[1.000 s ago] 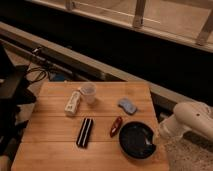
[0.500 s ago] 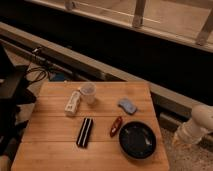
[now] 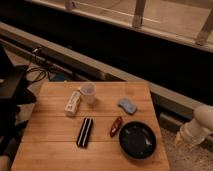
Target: Push the ceramic bowl across the table
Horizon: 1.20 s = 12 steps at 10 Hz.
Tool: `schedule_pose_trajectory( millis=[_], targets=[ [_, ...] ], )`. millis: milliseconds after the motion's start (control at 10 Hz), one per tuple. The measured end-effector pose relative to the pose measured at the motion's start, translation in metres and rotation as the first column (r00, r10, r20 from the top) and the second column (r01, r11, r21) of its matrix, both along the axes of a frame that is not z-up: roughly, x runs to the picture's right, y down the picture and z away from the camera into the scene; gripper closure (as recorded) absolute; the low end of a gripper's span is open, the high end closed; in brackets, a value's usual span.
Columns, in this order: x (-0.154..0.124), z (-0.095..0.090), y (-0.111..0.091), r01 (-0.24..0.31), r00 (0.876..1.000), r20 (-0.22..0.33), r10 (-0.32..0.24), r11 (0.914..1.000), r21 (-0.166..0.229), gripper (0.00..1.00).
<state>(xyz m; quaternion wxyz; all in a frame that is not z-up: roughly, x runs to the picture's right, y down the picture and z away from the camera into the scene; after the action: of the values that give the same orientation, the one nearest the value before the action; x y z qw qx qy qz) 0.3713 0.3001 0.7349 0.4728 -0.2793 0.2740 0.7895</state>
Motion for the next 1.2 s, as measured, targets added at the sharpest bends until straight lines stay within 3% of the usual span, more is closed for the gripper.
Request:
schedule_pose_trajectory(
  millis=[200, 600, 900, 1200],
  targets=[
    [-0.024, 0.010, 0.006, 0.029, 0.999, 0.017, -0.029, 0.9996, -0.006, 1.00],
    [-0.052, 0.013, 0.014, 0.062, 0.996, 0.067, -0.060, 0.9979, -0.022, 1.00],
    [-0.081, 0.002, 0.006, 0.088, 0.987, 0.134, -0.089, 0.9960, 0.016, 1.00],
    [-0.113, -0.017, -0.011, 0.121, 0.968, 0.211, -0.133, 0.9902, 0.070, 1.00]
  ],
)
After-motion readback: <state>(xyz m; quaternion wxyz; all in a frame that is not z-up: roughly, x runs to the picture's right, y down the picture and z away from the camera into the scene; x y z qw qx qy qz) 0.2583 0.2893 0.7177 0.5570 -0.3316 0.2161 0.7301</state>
